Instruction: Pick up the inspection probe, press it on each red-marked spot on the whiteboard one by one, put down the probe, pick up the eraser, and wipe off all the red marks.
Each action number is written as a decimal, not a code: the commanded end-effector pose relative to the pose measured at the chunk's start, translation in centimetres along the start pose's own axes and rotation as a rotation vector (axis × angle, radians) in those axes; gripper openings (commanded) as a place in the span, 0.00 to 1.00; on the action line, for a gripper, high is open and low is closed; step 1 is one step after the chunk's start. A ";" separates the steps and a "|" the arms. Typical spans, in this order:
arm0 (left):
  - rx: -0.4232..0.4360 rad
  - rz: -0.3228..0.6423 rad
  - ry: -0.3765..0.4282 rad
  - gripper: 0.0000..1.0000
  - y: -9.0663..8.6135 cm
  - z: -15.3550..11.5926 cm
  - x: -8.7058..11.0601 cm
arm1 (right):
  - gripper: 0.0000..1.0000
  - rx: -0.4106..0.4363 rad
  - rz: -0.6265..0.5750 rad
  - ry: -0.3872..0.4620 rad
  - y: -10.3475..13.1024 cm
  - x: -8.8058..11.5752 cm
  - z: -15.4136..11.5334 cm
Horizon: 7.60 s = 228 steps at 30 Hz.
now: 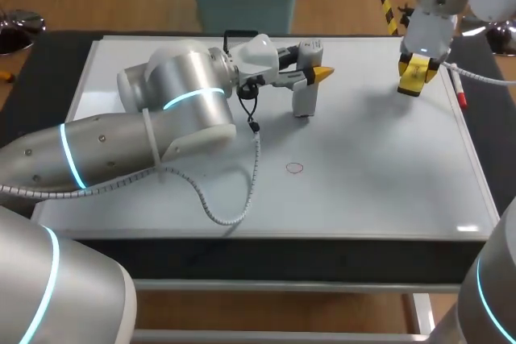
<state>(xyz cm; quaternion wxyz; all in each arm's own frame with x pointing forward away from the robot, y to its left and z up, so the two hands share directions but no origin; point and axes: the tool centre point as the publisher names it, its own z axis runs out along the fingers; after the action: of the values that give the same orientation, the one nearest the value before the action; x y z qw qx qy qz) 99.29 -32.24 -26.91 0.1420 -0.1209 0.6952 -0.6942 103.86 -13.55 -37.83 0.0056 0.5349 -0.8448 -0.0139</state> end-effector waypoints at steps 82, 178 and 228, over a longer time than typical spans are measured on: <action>-0.031 -0.004 -0.181 0.00 -5.3 -23.4 -5.1 | 0.00 0.000 -0.002 0.003 -0.1 0.0 -0.1; -0.031 0.024 -0.093 0.00 -4.0 -33.5 -9.1 | 0.00 -0.032 -0.472 -0.053 16.0 -22.5 5.8; -0.031 0.024 -0.093 0.00 -4.0 -33.5 -9.1 | 0.00 0.046 -0.302 -0.092 8.1 -10.3 -2.4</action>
<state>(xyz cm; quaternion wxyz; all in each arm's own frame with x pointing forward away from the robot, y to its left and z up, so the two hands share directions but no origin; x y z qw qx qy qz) 95.31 2.27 -22.94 0.1817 -0.1464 0.6994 -0.6756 100.83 1.55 -35.53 -0.0409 0.6590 -0.7509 -0.0128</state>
